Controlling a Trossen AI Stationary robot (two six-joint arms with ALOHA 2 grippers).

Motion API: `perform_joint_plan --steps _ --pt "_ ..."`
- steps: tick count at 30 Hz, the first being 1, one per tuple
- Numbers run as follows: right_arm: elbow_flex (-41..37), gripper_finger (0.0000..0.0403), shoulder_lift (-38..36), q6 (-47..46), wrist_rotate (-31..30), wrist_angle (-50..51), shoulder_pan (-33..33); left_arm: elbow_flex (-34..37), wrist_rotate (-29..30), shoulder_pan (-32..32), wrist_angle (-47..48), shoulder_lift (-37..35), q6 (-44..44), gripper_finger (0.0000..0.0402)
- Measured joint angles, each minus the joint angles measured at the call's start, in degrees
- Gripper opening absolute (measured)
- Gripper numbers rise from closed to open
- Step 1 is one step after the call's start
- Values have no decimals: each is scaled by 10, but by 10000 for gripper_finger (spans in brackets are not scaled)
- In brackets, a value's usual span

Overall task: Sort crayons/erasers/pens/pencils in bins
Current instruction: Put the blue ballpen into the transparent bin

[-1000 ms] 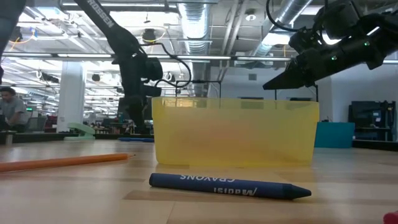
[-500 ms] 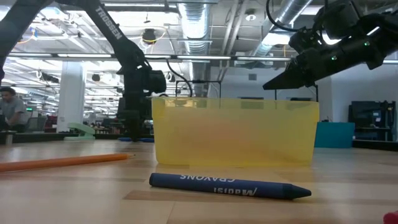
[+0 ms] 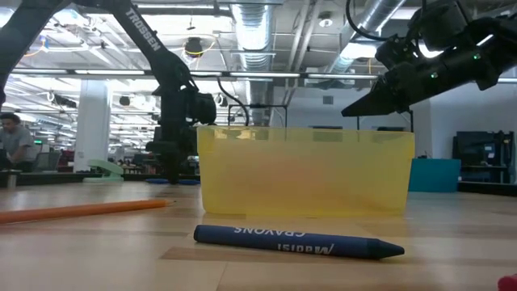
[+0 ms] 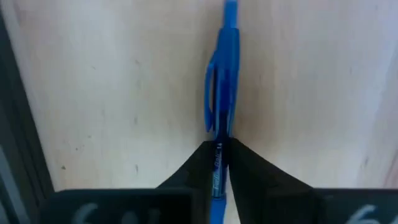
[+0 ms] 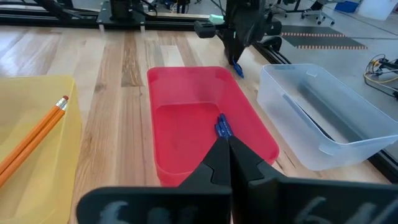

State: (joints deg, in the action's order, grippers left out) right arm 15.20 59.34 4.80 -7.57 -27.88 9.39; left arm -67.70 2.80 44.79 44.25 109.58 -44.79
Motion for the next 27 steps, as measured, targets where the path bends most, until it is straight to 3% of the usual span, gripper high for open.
perform_joint_plan --steps 7,13,20,27 --pt "0 3 0 -1 0 0 0 7 32 -23 36 -22 -5 21" --pt "0 4 0 -1 0 0 0 6 18 -26 20 -105 19 20" --pt "0 3 0 -2 0 -4 0 5 -108 -37 -136 -188 130 19" --pt "0 2 0 -2 0 -10 0 -25 -114 -91 -268 -168 200 19"
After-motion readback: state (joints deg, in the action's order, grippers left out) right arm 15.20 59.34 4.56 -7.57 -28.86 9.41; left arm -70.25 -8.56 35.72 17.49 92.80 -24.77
